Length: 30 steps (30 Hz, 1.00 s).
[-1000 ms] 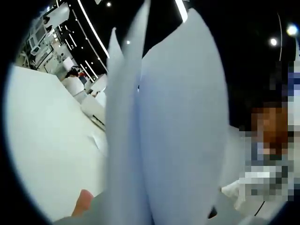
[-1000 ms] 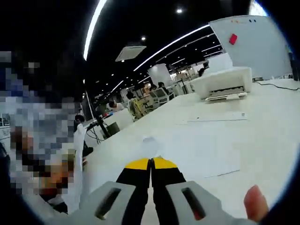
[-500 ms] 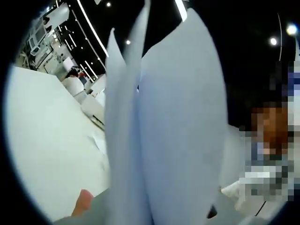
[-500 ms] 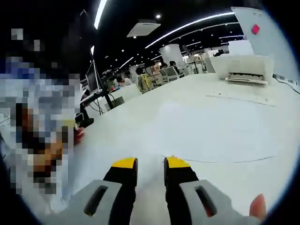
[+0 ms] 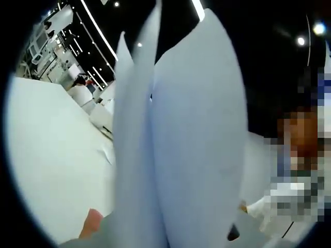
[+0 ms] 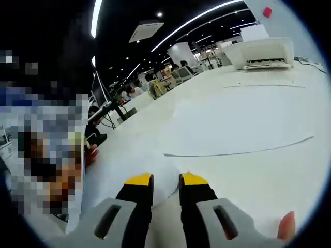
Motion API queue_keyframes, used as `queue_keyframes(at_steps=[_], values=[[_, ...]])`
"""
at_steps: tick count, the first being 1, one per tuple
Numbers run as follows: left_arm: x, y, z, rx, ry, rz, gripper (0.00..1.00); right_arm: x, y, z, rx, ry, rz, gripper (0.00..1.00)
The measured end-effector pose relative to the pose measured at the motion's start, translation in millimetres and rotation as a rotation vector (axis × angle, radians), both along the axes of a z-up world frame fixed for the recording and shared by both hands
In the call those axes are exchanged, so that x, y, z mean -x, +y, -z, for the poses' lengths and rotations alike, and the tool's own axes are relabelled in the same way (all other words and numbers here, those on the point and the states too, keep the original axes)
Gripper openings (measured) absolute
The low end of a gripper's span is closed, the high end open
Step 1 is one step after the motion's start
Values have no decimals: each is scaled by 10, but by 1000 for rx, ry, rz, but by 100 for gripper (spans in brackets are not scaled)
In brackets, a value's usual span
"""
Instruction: Organize the stack of printing papers by aligning and flattening the scattered papers on the table
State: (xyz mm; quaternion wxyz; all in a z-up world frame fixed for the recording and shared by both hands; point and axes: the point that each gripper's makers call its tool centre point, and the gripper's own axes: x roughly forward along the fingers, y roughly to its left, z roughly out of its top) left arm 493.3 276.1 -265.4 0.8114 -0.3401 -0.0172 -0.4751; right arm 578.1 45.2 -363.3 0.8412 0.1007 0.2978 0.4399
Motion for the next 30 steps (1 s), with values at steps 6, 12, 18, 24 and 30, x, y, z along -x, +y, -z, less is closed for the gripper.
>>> queue_keyframes(at_steps=[6,12,18,24,30], values=[[1,0,6,-3,2,-2,6,19,107,32,5,8,-25,0],[7,-2,6,-3,2,-1,6,23,148,-121,-92,45,-23,0],[-4,15,7,5,10,0,6,29,136,-305,-186,60,-7,0],[-34,33,31,13,38,-8,7,-8,51,-506,-236,24,19,0],[-57,21,74,1,62,-10,7,-33,-87,-730,-253,-4,29,0]])
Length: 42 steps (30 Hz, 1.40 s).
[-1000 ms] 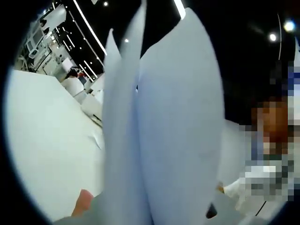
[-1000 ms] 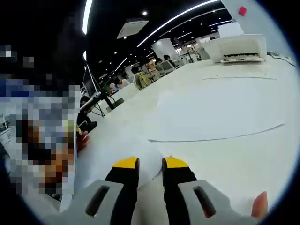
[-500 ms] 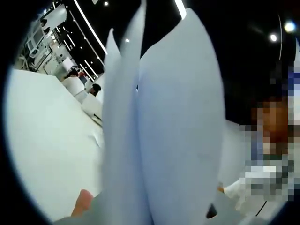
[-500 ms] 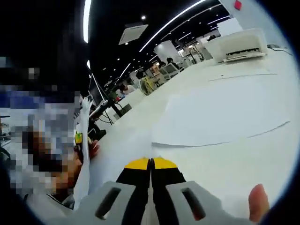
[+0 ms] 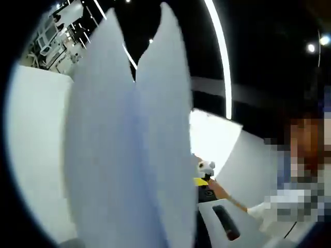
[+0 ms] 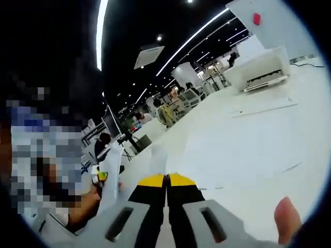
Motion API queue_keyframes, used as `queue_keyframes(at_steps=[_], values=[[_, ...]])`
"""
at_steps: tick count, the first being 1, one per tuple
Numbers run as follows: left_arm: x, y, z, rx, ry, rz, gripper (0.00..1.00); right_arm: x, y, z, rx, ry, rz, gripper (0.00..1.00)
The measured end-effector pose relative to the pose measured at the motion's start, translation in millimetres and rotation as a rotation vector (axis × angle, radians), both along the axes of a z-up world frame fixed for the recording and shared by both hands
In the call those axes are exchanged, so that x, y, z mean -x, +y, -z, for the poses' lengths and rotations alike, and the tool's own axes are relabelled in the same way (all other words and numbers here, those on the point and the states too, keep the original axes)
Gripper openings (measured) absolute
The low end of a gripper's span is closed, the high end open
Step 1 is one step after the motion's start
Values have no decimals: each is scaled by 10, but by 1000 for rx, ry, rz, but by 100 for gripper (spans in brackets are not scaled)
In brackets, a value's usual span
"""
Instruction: Organize the stack of printing papers by aligning and flattening the scattered papers on the table
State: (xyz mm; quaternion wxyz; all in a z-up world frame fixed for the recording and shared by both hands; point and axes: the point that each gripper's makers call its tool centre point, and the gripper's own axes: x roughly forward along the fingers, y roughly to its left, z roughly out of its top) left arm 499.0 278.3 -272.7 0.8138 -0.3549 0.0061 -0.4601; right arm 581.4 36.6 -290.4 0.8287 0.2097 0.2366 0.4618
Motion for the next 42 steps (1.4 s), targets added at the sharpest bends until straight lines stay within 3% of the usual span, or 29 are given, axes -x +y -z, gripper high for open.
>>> queue_keyframes(at_steps=[4,10,11,13,14,20,29,33,42], values=[[-41,5,49,10,49,-4,6,-44,-141,-183,-5,-34,16,0],[-81,12,90,7,83,-4,6,-41,-488,-636,-23,-104,47,0],[-92,6,105,10,101,-2,6,4,-625,-835,-38,-129,56,0],[-118,-6,123,21,132,-8,6,69,-740,-1021,-44,-157,56,0],[-156,-45,136,25,157,-5,6,161,-871,-1251,-29,-194,48,0],[-260,-171,218,-19,199,-4,6,389,-1043,-1738,19,-276,42,0],[-273,-202,228,-8,219,5,6,729,-959,-2300,37,-330,-37,0],[-269,-202,237,-12,219,5,6,980,-740,-2555,-9,-355,-123,0],[-273,-193,249,-8,226,0,6,1488,-264,-2812,-47,-395,-269,0]])
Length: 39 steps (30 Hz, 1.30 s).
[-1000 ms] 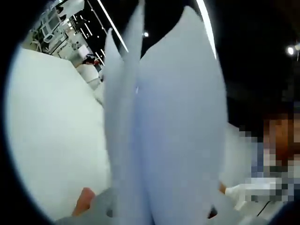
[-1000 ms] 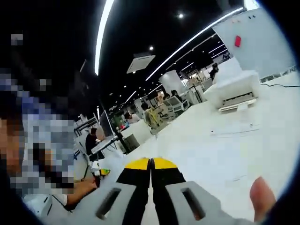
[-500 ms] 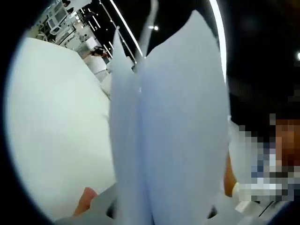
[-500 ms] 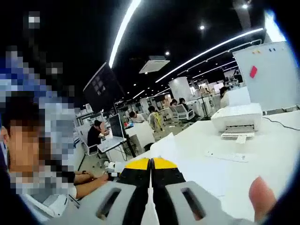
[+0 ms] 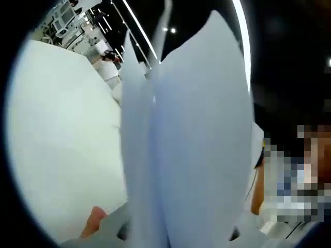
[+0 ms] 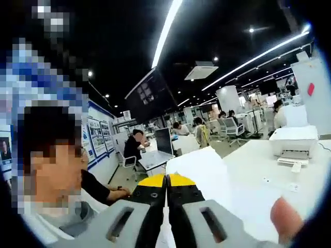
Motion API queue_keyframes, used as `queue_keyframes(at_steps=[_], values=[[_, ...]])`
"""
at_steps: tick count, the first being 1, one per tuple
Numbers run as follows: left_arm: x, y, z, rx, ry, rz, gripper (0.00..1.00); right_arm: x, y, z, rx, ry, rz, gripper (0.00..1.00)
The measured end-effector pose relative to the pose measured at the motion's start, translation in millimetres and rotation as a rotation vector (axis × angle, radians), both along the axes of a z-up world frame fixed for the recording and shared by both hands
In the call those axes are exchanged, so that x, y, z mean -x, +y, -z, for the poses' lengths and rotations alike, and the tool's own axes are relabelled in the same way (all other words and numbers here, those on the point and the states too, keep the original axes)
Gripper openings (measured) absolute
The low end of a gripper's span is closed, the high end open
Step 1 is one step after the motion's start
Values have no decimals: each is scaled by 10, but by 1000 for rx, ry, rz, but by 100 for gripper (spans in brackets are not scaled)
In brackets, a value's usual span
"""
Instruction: Organize the stack of printing papers by aligning and flattening the scattered papers on the table
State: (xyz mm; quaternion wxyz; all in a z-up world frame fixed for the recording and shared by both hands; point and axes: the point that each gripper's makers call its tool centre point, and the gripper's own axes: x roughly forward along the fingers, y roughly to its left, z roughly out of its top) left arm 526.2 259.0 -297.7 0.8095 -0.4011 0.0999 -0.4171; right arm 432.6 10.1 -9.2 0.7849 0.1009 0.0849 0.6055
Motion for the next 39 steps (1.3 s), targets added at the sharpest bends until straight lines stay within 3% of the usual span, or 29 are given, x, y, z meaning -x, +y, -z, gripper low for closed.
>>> queue_keyframes(at_steps=[3,11,18,23,24,27,29,30,32,35,39], values=[[9,-4,-12,8,-2,-4,6,203,208,38,25,-21,-54,0],[-47,69,-8,14,-3,-8,6,412,486,117,55,-9,-146,0],[-68,88,3,15,3,-10,6,397,674,188,41,6,-207,0],[-49,67,4,16,5,-7,6,88,849,476,56,65,-204,0],[-45,61,2,17,4,-6,6,-52,883,554,61,96,-187,0],[-37,52,0,17,4,-6,6,-195,977,825,94,122,-167,0],[-35,50,-1,16,2,-5,6,-372,1055,1098,137,181,-170,0],[-36,52,-2,18,2,-5,6,-519,1041,1086,127,232,-157,0],[-34,55,-7,21,0,-5,6,-821,1101,1279,154,285,-149,0],[-41,66,-6,22,0,-7,6,-972,1120,1358,162,284,-134,0],[-60,92,-5,26,2,-7,6,-1216,1108,1384,148,334,-117,0]])
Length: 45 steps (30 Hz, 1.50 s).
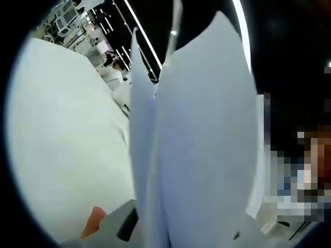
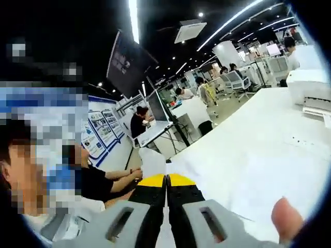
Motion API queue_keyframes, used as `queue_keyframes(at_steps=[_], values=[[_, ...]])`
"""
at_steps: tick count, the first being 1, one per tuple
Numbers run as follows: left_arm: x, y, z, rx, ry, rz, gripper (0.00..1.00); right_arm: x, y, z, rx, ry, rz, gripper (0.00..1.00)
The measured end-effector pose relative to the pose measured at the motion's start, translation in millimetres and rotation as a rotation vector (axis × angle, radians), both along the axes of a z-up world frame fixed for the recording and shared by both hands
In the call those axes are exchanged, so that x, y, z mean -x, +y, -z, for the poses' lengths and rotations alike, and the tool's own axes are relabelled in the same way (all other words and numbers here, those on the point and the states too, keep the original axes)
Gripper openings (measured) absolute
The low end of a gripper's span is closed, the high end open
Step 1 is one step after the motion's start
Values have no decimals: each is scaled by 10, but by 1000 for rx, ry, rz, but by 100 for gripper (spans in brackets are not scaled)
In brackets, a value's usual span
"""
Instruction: Organize the stack of printing papers by aligning and flattening the scattered papers on the table
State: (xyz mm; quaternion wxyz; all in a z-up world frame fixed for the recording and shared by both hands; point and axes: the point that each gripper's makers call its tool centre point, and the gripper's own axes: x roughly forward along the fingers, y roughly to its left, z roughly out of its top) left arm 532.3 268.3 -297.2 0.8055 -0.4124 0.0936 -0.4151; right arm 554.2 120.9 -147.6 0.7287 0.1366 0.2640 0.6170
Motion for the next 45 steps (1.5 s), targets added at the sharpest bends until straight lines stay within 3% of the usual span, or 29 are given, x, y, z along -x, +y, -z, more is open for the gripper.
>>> queue_keyframes(at_steps=[5,8,10,15,18,22,24,30,39,45], values=[[-13,18,2,1,-1,1,6,-224,-69,94,69,-62,55,0],[-11,17,2,2,-1,-1,6,-321,-103,142,79,-18,72,0],[-16,22,4,0,-2,-1,6,-387,-141,220,131,-67,86,0],[-16,22,7,0,0,-3,6,-478,-166,299,150,-37,98,0],[-15,19,9,-1,2,-4,6,-565,-212,373,198,-75,124,0],[8,-6,1,1,2,-7,6,-715,-287,460,189,-8,141,0],[10,-6,1,2,3,-11,6,-711,-292,469,183,4,132,0],[-2,10,-4,7,2,-7,6,-447,-165,463,203,-29,71,0],[15,-6,-12,11,0,-6,6,-366,-106,474,245,-66,41,0],[17,-1,-36,22,-7,-7,9,-464,-180,475,244,-44,72,0]])
